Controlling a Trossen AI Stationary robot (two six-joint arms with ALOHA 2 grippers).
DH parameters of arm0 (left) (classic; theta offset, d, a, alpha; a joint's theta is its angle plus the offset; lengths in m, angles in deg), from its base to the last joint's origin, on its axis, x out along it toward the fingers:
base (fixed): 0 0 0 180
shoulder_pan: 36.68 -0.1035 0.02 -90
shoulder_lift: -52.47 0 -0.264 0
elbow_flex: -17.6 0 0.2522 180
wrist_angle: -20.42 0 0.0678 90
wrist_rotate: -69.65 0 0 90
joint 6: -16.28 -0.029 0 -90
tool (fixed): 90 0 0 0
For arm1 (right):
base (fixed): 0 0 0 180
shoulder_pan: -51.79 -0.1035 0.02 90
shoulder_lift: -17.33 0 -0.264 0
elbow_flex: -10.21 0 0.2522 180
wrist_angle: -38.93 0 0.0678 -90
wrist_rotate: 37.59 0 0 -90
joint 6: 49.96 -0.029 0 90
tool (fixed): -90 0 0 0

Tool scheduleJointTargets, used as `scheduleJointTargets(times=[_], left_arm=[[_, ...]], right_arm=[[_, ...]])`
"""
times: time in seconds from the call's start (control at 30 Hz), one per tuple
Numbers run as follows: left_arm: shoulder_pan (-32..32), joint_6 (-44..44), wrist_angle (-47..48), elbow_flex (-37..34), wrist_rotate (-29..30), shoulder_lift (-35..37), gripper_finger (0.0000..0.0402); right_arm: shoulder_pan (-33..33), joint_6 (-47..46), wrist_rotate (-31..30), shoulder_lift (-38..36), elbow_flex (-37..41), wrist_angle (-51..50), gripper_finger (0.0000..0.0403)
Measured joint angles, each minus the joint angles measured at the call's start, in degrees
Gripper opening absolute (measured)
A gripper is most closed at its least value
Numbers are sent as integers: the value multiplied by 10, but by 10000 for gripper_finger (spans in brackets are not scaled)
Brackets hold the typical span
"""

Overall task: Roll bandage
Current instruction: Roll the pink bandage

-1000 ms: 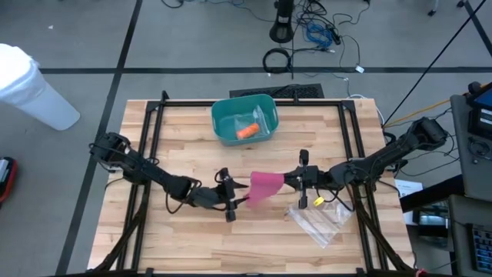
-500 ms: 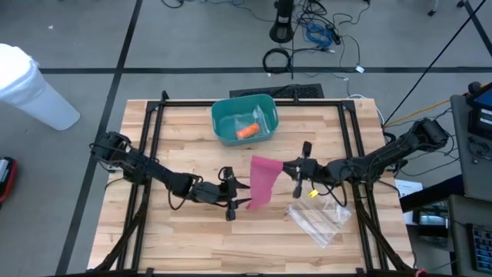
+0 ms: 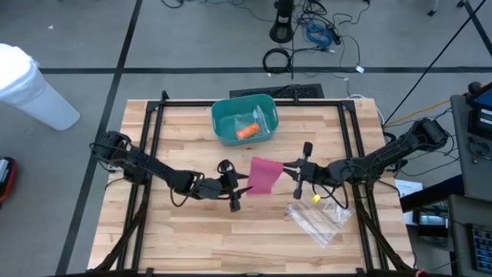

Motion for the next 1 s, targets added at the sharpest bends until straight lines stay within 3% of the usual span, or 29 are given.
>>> scheduleJointTargets(times=[0.13,0.33,0.47,0.57,0.7,0.87,1.0], left_arm=[[-15,-26,0,0,0,0,189],[-33,-41,-2,0,-1,0,189],[-40,-62,-11,0,-56,0,189],[-43,-133,-19,0,-114,0,178],[-42,-170,-40,0,-114,0,125],[-45,-180,-46,0,-107,0,19],[-46,-180,-41,0,-103,0,6]], right_arm=[[0,12,52,0,0,0,2],[0,14,55,0,0,4,2],[0,19,56,0,0,25,2],[0,38,56,0,0,38,2],[0,43,56,0,0,48,2],[-3,40,58,0,0,48,2],[-3,43,59,0,0,64,2]])
